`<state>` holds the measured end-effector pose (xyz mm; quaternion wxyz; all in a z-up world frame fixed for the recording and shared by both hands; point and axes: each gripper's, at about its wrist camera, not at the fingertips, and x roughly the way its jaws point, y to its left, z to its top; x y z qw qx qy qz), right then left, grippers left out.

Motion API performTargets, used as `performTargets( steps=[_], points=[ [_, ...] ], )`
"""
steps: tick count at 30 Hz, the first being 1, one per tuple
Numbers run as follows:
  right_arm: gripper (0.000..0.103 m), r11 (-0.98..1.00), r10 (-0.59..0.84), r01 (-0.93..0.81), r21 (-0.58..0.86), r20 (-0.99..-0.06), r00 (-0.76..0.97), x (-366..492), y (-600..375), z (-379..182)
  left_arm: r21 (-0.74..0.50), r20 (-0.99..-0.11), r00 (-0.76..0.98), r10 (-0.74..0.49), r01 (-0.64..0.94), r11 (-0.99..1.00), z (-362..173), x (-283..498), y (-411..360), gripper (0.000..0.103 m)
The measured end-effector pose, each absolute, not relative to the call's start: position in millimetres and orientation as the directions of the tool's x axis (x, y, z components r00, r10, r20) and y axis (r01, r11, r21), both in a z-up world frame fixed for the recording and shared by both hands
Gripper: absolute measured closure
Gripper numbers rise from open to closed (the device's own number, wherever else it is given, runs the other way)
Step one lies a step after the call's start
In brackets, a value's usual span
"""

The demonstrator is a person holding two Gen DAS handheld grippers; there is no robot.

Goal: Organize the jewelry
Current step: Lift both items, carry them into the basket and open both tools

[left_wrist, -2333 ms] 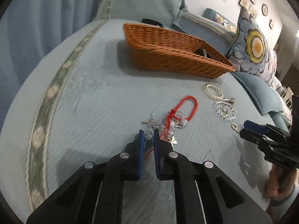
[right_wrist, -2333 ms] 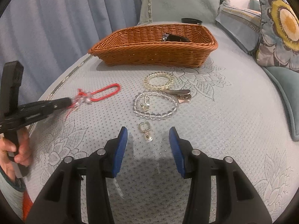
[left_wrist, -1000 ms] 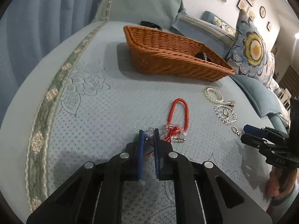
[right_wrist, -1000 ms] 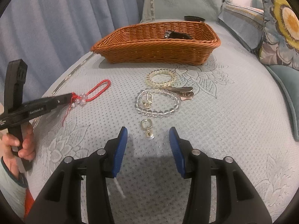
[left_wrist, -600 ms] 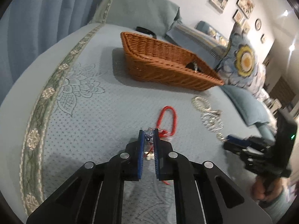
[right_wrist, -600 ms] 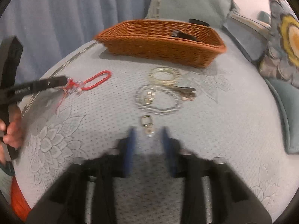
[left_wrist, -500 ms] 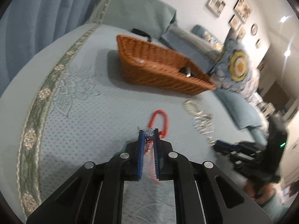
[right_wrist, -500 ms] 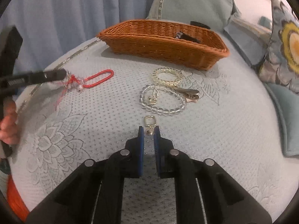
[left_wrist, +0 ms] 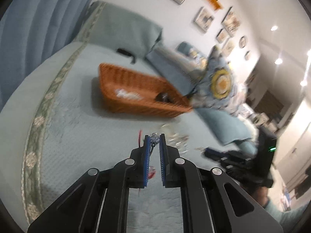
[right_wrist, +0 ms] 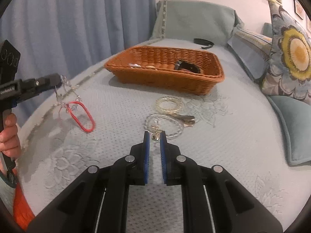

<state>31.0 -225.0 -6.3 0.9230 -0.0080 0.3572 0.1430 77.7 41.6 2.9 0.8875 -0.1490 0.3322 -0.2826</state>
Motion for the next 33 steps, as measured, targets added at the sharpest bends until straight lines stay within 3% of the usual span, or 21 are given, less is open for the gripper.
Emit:
performTargets(
  steps=[3, 5, 15, 22, 28, 33],
  points=[
    [0.094, 0.957, 0.264, -0.273, 0.096, -0.674, 0.690, 32.2, -223.2, -10.9, -0.461, -0.582, 0.590, -0.560, 0.328, 0.825, -22.0, 92.6, 44.5, 0.096],
    [0.094, 0.956, 0.266, -0.277, 0.094, -0.672, 0.691, 31.5, -223.1, -11.0, -0.471, -0.577, 0.591, -0.563, 0.322, 0.821, -23.4, 94.2, 47.5, 0.096],
    [0.094, 0.950, 0.308, -0.275, 0.149, -0.601, 0.737, 23.2, -235.6, 4.2, -0.555, -0.282, 0.630, -0.724, 0.508, 0.658, 34.8, 54.9, 68.2, 0.096],
    [0.094, 0.950, 0.308, -0.270, 0.155, -0.599, 0.739, 23.9, -236.3, 4.2, -0.538, -0.275, 0.620, -0.735, 0.534, 0.652, 38.6, 46.8, 60.4, 0.096],
    [0.094, 0.951, 0.306, -0.265, 0.158, -0.593, 0.744, 23.1, -239.3, 5.5, -0.549, -0.329, 0.611, -0.720, 0.497, 0.672, 23.0, 56.8, 57.8, 0.096],
    [0.094, 0.953, 0.303, -0.252, 0.170, -0.577, 0.758, 21.1, -244.5, 8.7, -0.550, -0.304, 0.616, -0.727, 0.510, 0.662, 29.4, 53.9, 59.5, 0.096]
  ],
)
